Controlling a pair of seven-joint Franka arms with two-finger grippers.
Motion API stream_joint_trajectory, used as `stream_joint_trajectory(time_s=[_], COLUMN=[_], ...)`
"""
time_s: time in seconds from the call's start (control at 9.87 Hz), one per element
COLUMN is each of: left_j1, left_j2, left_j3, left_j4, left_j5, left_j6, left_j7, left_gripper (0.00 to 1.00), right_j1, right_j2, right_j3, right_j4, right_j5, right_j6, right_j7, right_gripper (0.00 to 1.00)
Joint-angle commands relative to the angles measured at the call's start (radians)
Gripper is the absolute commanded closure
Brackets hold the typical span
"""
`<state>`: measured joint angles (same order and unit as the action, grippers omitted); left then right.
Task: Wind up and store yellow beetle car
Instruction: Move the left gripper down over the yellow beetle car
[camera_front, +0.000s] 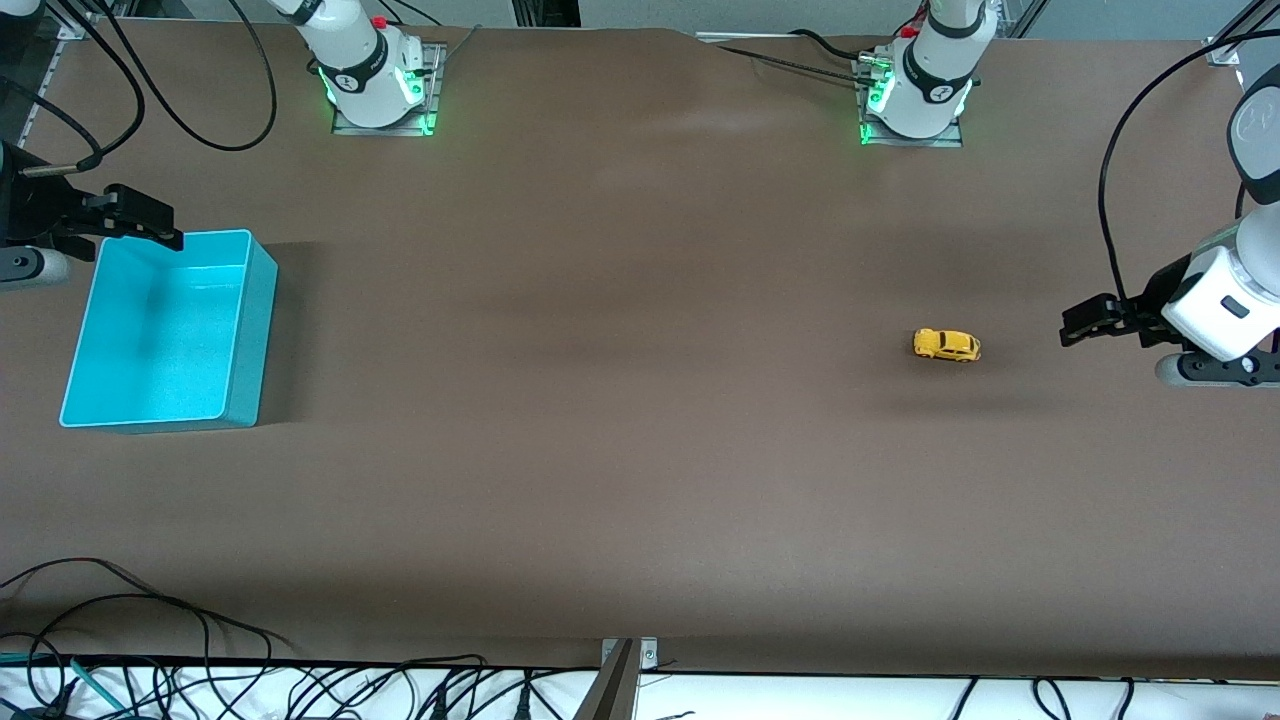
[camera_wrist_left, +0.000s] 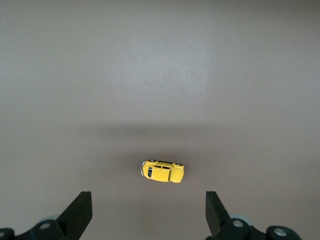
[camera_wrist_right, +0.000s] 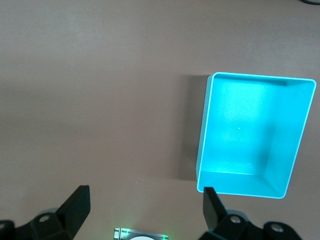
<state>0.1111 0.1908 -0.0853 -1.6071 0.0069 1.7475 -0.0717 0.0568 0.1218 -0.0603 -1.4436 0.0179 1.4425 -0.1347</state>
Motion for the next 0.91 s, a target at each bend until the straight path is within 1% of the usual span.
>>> stream_joint_trajectory(time_s=[0.0,0.3,0.51,0.61,0.81], left_j1=[-0.005,0.001,0.004,0.010,0.015], left_j2=[0.015,0.021,0.029,0.032,0.035], left_j3=[-0.001,-0.001,-0.001,-0.001,-0.001], left_j4=[-0.002,-0.034,-0.101,-0.134,-0.241], left_j5=[0.001,-0.001,0.001,-0.001,-0.007], left_j6=[-0.017,-0.013,-0.005,0.032,0.191], left_j7=[-0.199,-0.560,-0.808,-0.914,-1.119], left_gripper=[0.00,0.00,0.00,0.00,0.00], right_j1=[-0.003,-0.002,-0.003,-0.003,-0.002], right_j2=[-0.010,-0.010,-0.010,-0.010,-0.008], right_j3=[-0.001,-0.001,-0.001,-0.001,-0.001], right_j4=[-0.011,-0.011,-0.011,-0.011,-0.011], right_j5=[0.014,0.014,0.014,0.014,0.014], right_j6=[-0.004,-0.005,-0.004,-0.002,0.004], right_j7=[-0.016,-0.017,-0.017,-0.017,-0.017], right_gripper=[0.00,0.00,0.00,0.00,0.00])
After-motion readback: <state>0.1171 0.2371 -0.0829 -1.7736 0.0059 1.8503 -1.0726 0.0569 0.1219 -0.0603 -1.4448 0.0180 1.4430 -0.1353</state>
